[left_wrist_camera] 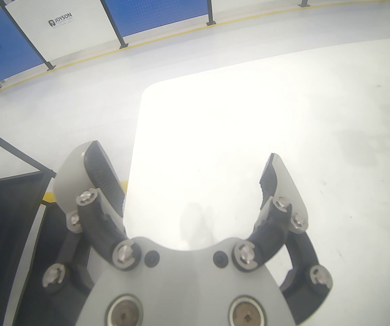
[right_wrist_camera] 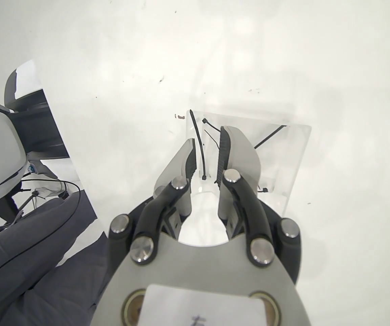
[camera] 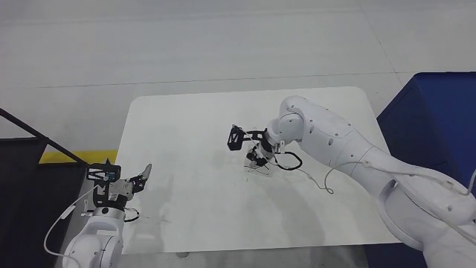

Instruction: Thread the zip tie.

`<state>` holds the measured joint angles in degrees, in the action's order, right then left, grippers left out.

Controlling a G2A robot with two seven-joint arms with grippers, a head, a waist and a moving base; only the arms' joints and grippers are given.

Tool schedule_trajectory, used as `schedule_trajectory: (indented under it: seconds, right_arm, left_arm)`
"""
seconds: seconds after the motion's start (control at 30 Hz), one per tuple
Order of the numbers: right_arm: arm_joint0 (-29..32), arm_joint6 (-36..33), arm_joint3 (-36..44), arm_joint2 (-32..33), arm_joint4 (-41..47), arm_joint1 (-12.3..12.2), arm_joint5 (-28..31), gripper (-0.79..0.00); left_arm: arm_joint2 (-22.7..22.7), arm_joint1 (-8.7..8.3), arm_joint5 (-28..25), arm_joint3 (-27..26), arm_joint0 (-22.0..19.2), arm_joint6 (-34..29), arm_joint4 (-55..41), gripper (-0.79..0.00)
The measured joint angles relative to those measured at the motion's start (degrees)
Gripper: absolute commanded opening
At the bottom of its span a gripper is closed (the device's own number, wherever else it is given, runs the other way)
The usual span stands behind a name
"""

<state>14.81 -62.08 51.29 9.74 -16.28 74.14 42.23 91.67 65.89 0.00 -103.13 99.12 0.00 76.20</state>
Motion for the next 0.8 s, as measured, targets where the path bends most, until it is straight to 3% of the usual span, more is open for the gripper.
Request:
schedule_trajectory:
  seconds: [0.67,0.77,0.8]
  right_arm:
    - [1.48,0.2,-4.4,0.0,-3.68,3.99,0.21,-0.643]
    - [1.57,0.31,-5.23,0.0,-4.12,4.66,0.31,-0.671]
    - [1.58,0.39,-5.48,0.0,-4.24,4.85,0.4,-0.717]
  left_arm:
    - [0.0,0.0,0.0,0.0,0.0,0.0,0.0,0.0]
    - [0.0,0.0,0.0,0.0,0.0,0.0,0.0,0.0]
    - [0.0,0.0,0.0,0.0,0.0,0.0,0.0,0.0]
